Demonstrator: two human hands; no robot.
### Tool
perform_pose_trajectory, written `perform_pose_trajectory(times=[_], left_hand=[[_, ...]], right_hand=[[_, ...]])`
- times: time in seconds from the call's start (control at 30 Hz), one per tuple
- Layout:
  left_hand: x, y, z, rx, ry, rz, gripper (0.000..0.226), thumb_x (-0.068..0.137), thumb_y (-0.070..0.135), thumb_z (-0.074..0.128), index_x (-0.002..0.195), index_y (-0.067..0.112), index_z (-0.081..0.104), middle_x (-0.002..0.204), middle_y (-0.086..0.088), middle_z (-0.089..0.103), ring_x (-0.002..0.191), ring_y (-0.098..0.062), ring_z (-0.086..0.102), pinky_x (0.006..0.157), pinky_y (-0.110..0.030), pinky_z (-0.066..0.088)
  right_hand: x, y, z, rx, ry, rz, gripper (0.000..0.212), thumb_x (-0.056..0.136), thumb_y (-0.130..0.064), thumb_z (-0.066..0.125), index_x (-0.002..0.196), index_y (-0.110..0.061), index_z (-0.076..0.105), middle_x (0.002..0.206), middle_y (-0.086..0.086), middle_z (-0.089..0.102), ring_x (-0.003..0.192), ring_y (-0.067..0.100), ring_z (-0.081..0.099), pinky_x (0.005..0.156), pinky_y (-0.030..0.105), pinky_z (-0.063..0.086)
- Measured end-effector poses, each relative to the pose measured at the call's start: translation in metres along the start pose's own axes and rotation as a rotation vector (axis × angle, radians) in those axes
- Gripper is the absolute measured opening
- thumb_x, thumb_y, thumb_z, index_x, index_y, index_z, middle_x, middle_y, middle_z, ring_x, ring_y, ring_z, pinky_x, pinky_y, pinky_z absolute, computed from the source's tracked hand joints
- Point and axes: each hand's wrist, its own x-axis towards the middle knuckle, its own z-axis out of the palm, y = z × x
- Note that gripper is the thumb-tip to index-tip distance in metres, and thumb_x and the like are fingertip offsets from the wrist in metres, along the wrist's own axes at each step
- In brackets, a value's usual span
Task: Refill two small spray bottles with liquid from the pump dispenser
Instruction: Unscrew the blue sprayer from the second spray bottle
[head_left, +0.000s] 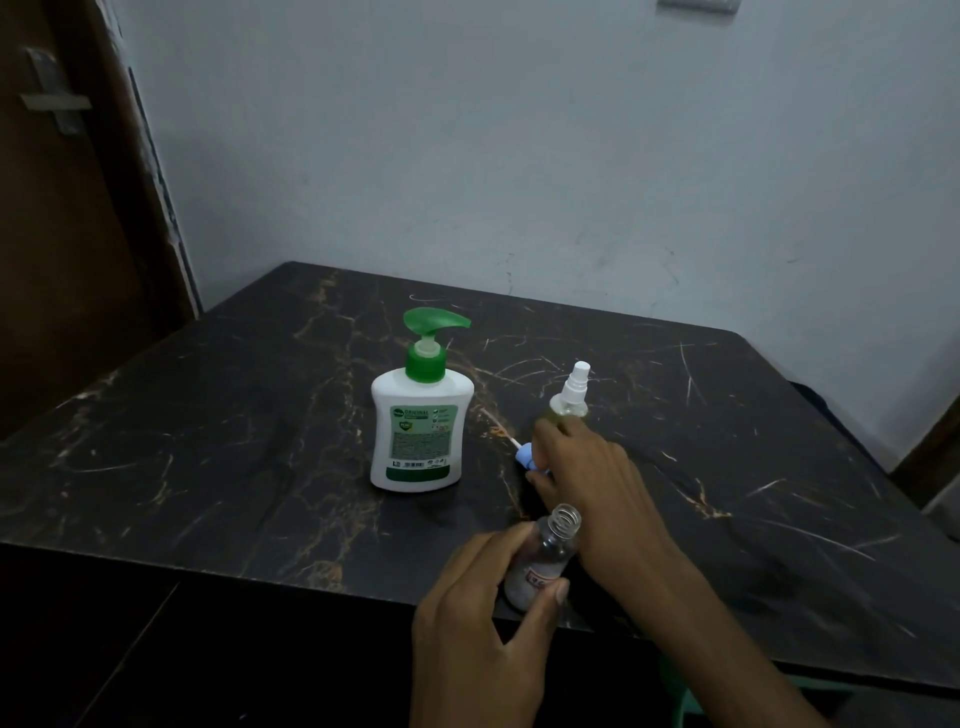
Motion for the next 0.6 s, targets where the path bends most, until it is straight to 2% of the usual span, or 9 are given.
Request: perform_pose_trajectory(times=[0.17,0.23,0.33,0.4,0.5,0.6], left_hand=[[0.0,0.0,0.0,-0.015,0.002,-0.001,0.042,0.074,0.028,0.08,0.115,0.038,0.075,0.108,0.022,0.071,0.101,0.001,0.069,0.084,-0.012,0.05],[0.0,-0.001,0.001,-0.012,0.007,0.001,0.042,0.074,0.028,0.08,0.115,0.037,0.075,0.108,0.021,0.072,0.101,0.0,0.07,0.085,-0.013,0.051],[0.0,-0.001,0.002,-0.008,0.007,0.002,0.042,0.074,0.028,0.08,0.116,0.036,0.075,0.109,0.022,0.071,0.101,0.0,0.07,0.085,-0.012,0.05],[0.0,-0.001,0.002,-0.003,0.003,0.0,0.042,0.074,0.029,0.08,0.116,0.036,0.075,0.109,0.022,0.071,0.101,0.001,0.07,0.085,-0.011,0.049],[0.002,0.0,0.002,0.003,0.001,-0.017,0.042,0.075,0.031,0.079,0.116,0.036,0.075,0.108,0.023,0.071,0.1,0.002,0.069,0.085,-0.008,0.048],[0.003,0.002,0.002,-0.01,-0.002,-0.034,0.041,0.075,0.033,0.078,0.117,0.035,0.075,0.108,0.024,0.071,0.101,0.004,0.068,0.085,-0.003,0.045]], right_hand=[[-0.005,0.002,-0.002,0.006,-0.012,-0.045,0.018,0.099,-0.021,0.058,0.092,-0.024,0.043,0.109,0.0,0.05,0.085,0.024,0.056,0.069,0.041,0.047],[-0.011,0.006,-0.002,0.057,0.026,-0.065,0.008,0.099,-0.019,0.057,0.097,-0.024,0.051,0.106,-0.003,0.05,0.083,0.023,0.057,0.067,0.042,0.047],[-0.015,0.012,0.0,0.063,0.056,-0.092,0.01,0.099,-0.019,0.057,0.108,-0.024,0.058,0.102,-0.007,0.05,0.078,0.018,0.056,0.063,0.037,0.045],[-0.017,0.013,-0.001,0.042,0.083,-0.07,0.002,0.1,-0.019,0.058,0.099,-0.019,0.059,0.097,-0.006,0.05,0.073,0.017,0.055,0.06,0.036,0.044],[-0.025,0.016,-0.003,0.073,0.136,-0.023,0.004,0.097,-0.021,0.06,0.093,-0.02,0.061,0.09,-0.007,0.049,0.071,0.02,0.056,0.061,0.039,0.047],[-0.043,0.023,-0.006,0.137,0.172,-0.02,0.008,0.09,-0.022,0.066,0.094,-0.03,0.067,0.088,-0.016,0.05,0.074,0.004,0.055,0.064,0.016,0.042]])
